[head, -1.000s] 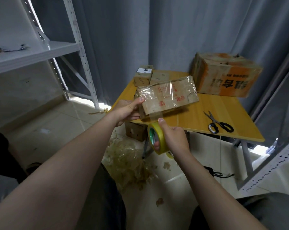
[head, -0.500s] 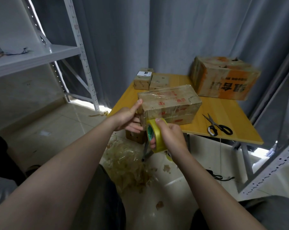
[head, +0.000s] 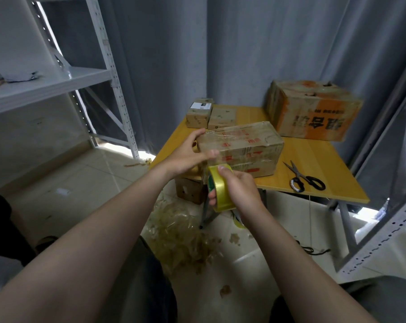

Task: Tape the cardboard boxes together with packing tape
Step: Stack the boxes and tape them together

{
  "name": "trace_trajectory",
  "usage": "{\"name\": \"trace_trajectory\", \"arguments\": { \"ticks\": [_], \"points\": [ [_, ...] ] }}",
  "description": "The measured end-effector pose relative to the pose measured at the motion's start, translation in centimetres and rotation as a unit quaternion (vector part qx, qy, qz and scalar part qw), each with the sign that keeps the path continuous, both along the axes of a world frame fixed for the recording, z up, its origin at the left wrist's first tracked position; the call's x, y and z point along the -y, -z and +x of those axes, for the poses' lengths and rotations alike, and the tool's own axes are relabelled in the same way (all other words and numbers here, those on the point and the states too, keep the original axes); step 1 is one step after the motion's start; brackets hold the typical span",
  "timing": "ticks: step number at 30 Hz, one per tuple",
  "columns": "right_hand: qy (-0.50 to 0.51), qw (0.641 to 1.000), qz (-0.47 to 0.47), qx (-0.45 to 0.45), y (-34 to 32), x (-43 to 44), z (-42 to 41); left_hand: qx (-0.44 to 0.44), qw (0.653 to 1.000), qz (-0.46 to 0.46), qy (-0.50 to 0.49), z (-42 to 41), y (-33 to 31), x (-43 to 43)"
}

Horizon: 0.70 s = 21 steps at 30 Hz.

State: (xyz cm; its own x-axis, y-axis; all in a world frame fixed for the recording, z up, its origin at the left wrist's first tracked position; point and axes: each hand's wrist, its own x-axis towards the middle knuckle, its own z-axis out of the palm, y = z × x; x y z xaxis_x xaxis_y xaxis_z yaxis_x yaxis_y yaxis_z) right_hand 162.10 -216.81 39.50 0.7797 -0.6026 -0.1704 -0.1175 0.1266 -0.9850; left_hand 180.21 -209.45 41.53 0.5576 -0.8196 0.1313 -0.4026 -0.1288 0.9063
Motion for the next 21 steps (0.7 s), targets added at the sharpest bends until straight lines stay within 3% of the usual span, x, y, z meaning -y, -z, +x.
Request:
{"name": "trace_trajectory", "arguments": {
  "ticks": [4,14,21],
  "points": [
    [-0.001,1.0,0.001,0.008,0.0,-0.1,-0.2,-0.043,0.999,-0.023,0.011,0.2,0.6,-0.3],
    [-0.007,0.991,-0.102,0.085,1.9,-1.5,-1.1,-0.035,0.998,-0.014,-0.052,0.8,0.5,0.5],
    [0.063,0.988,-0.114,0.079,2.9,-0.8,-1.4,0.011,0.997,0.016,-0.07,1.0,0.0,0.9]
  ]
}}
